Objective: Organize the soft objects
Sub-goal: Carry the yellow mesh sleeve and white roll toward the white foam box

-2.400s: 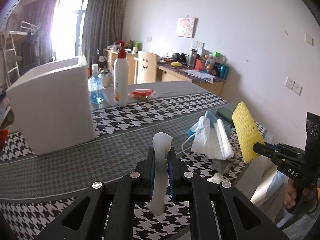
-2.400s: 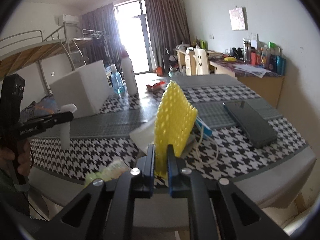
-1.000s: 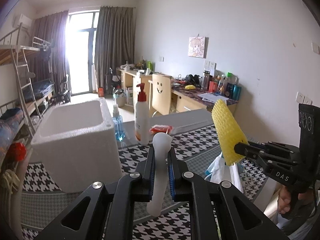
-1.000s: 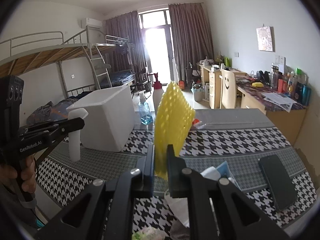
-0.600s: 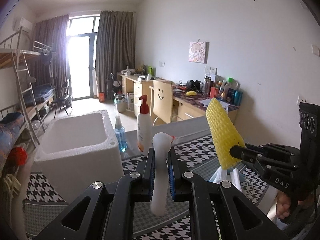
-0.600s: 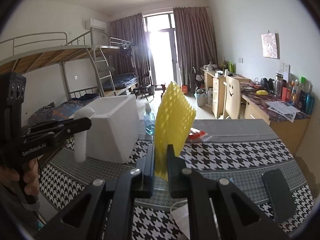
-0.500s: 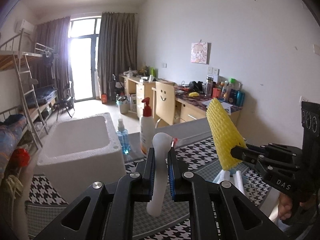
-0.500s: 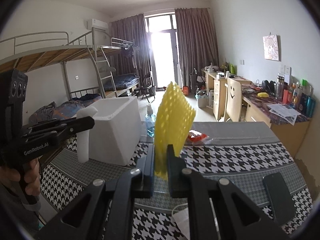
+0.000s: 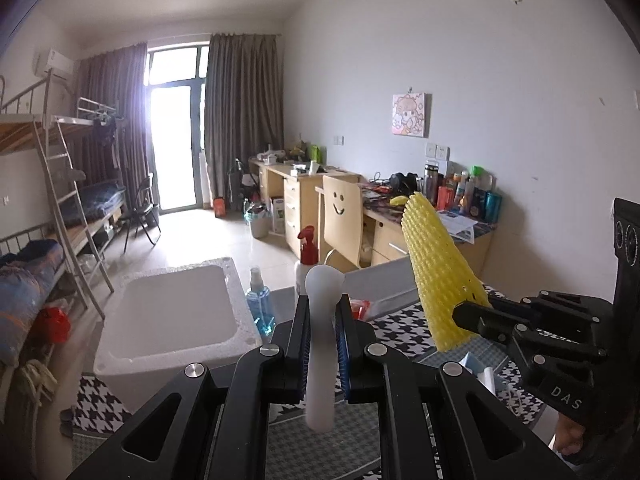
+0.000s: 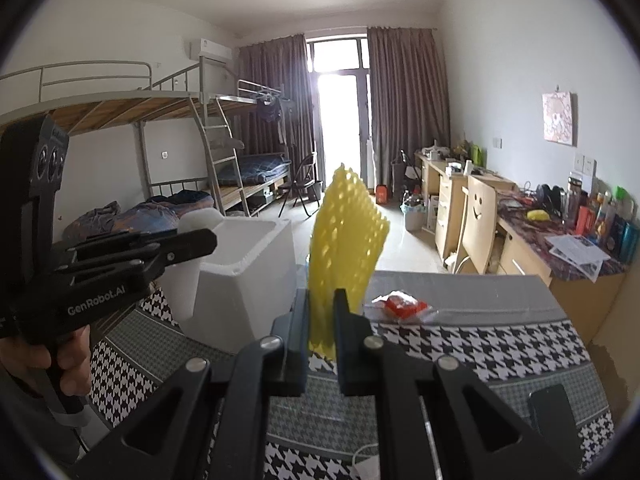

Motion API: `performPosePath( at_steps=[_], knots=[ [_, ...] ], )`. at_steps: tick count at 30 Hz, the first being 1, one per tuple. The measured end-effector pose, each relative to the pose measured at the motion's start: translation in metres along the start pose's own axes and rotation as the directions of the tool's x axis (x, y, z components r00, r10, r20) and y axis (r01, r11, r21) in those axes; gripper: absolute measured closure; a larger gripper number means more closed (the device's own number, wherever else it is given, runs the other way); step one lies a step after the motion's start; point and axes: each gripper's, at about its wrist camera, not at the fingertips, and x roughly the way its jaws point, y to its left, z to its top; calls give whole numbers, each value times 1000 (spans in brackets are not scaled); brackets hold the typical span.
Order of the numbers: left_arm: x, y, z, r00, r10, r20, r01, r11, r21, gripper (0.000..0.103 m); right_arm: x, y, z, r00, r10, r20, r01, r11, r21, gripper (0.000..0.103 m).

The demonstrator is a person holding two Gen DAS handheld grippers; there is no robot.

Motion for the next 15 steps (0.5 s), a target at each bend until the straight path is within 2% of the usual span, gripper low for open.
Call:
performPosePath(
  at_steps=[15],
  knots=[
    [-1,23,24,996,69,48,-68,997,-33,90,8,5,26,999,39,19,-38,999,-37,89]
  ],
)
